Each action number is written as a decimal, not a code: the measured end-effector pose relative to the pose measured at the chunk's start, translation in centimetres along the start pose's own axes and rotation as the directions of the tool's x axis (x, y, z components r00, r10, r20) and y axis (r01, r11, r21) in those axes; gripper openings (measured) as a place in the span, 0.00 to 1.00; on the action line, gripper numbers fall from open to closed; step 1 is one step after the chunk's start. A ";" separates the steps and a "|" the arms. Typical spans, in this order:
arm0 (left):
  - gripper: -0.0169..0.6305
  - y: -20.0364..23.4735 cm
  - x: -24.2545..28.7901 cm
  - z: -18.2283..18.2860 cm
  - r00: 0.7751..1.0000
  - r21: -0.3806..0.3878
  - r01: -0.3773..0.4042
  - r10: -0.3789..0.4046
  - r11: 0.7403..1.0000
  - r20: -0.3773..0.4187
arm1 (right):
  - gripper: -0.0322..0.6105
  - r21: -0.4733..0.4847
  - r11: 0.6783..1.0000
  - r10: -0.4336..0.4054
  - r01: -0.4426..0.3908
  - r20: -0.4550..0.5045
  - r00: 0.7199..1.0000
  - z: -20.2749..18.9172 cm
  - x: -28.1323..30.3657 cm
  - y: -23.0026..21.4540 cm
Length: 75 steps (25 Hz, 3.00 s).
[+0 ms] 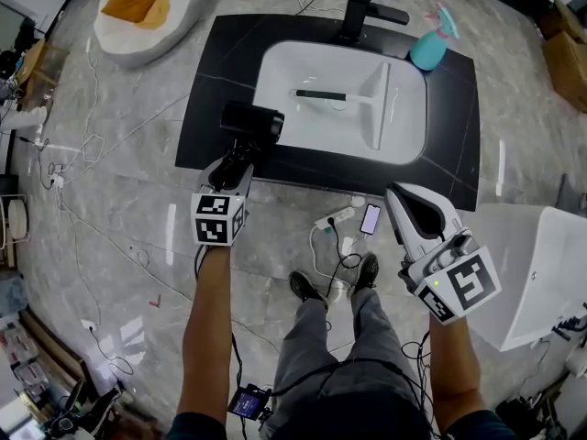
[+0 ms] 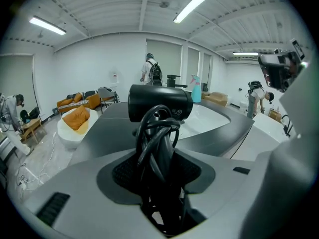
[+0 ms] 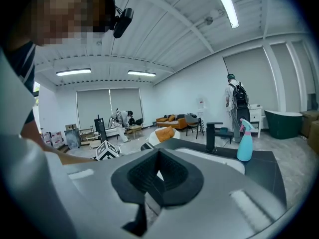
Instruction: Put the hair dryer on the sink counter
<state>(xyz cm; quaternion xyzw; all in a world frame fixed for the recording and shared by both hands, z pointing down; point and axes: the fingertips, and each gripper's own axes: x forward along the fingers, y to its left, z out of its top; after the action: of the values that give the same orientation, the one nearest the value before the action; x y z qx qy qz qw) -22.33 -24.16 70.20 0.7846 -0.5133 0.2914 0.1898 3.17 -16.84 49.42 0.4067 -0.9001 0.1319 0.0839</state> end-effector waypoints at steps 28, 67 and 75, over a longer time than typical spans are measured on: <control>0.40 0.5 3.3 0.1 0.991 0.036 0.082 -0.077 0.996 -0.110 | 0.06 0.030 1.000 -0.006 0.006 -0.010 1.000 0.1 1.0 -1.2; 0.42 4.4 -11.0 8.6 0.981 -0.093 0.051 -0.032 0.994 0.192 | 0.06 -0.007 0.999 0.034 -0.033 0.039 0.999 7.8 1.6 1.6; 0.30 4.2 -21.6 14.5 0.935 0.000 -0.032 0.030 0.999 0.353 | 0.06 -0.081 0.994 0.083 -0.077 0.078 0.993 12.6 -0.4 4.5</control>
<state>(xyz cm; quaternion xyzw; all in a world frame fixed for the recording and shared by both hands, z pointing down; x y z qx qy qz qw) -28.91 -19.50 45.13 0.8165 -0.5505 0.1502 0.0877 -0.53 -17.55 36.55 0.3718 -0.9228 0.0835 0.0575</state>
